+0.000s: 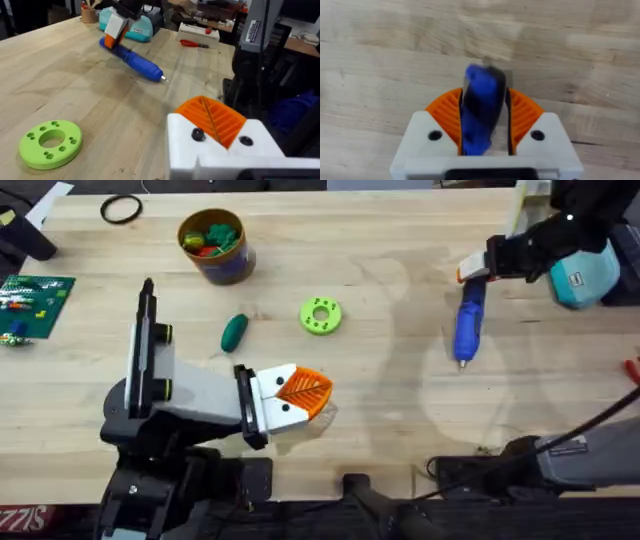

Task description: Pick up the gripper from the table and insert it into the empty holder that is missing its gripper. Then pick up a screw, insert it into the mounting hole, and use the screwdriver to tighten it. Finally, clean up the table by picking up the vegetable and placing it into the bucket.

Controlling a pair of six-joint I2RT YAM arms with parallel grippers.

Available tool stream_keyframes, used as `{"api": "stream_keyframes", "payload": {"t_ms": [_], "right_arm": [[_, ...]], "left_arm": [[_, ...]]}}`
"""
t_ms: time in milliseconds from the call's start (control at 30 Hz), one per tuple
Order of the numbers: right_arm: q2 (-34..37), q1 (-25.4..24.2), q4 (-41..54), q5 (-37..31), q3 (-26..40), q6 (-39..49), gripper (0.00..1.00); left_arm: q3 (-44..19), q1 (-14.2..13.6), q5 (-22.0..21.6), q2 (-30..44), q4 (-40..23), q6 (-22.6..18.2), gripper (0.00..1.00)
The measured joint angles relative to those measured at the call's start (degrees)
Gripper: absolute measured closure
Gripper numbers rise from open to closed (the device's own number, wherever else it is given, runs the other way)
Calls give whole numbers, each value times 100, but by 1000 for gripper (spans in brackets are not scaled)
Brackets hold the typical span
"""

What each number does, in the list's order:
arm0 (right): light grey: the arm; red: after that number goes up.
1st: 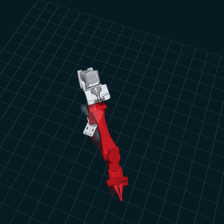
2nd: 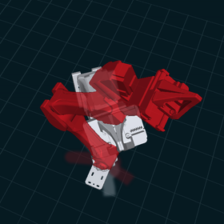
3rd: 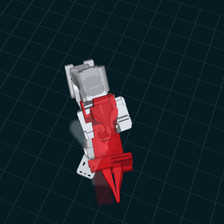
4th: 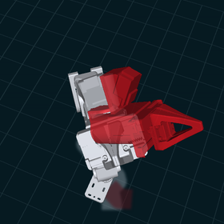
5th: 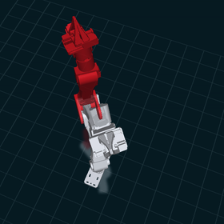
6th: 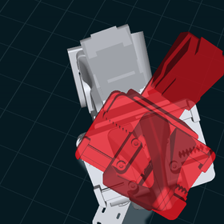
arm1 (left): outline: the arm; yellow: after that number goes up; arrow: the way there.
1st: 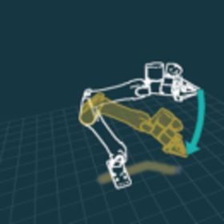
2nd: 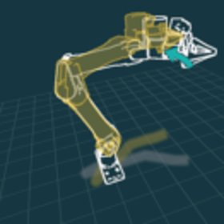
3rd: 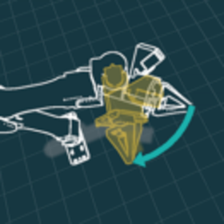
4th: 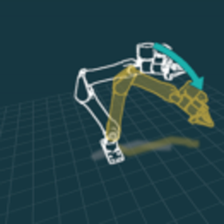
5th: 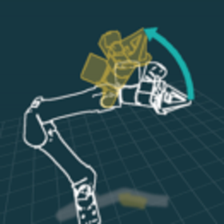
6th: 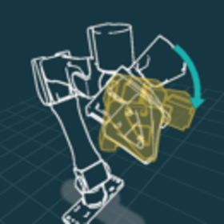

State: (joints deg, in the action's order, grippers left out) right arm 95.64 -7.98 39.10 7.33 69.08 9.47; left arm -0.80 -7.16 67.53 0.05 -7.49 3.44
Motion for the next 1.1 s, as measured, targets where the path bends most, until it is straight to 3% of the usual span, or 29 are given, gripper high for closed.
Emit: {"api": "stream_keyframes", "payload": {"t_ms": [267, 400, 500, 1100], "right_arm": [[0, -1, 20, 2, 0, -3, 406], [0, 0, 208, 5, 0, -55, 236], [0, -1, 401, 4, 2, -195, 24], [0, 507, 460, -383, 2, -1386, 5]], "left_arm": [[0, 0, -2, -1, 0, 0, 992], [0, 0, -1, -2, 0, 0, 992], [0, 0, -2, -1, 0, 0, 992], [0, 0, -2, -2, 0, 0, 992]]}}
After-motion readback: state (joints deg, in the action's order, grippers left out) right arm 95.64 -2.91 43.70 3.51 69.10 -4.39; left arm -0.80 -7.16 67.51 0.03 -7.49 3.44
